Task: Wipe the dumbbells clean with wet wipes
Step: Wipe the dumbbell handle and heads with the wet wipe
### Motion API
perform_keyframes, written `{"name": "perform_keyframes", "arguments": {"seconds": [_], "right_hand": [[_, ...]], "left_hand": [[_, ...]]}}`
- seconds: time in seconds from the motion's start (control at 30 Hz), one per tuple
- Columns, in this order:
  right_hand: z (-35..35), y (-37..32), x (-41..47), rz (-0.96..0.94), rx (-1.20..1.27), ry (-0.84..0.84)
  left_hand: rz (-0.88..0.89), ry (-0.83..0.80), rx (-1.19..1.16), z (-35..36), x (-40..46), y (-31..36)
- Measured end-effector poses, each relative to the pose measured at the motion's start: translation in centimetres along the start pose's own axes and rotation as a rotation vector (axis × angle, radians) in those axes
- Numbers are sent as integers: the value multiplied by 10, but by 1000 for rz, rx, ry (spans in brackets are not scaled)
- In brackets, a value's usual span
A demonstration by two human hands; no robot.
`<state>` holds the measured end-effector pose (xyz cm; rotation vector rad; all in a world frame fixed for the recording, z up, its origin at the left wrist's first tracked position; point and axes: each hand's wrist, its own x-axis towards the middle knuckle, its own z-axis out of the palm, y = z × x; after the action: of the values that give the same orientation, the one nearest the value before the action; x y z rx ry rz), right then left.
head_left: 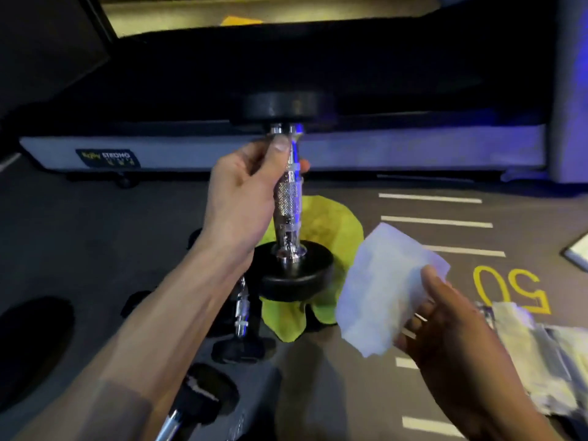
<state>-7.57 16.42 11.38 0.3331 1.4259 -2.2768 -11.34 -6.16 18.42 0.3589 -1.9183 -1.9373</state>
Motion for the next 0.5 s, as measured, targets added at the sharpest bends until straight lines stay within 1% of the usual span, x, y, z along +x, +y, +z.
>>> {"name": "perform_keyframes", "arguments": {"seconds": [0.07, 0.13, 0.23, 0.43, 0.5], "right_hand": [[-2, -11, 6, 6, 25, 6], [1, -19, 13, -25, -5, -20], [7, -28, 27, -77, -51, -38], [30, -36, 38, -189, -269, -46], [39, -46, 39, -235, -290, -122]], "left_hand": [[39, 11, -12, 5, 16, 5], [70, 6, -11, 9, 28, 2], [32, -31, -54, 15, 39, -16], [51, -68, -58, 13, 42, -32], [48, -72, -67, 12, 44, -32]]}}
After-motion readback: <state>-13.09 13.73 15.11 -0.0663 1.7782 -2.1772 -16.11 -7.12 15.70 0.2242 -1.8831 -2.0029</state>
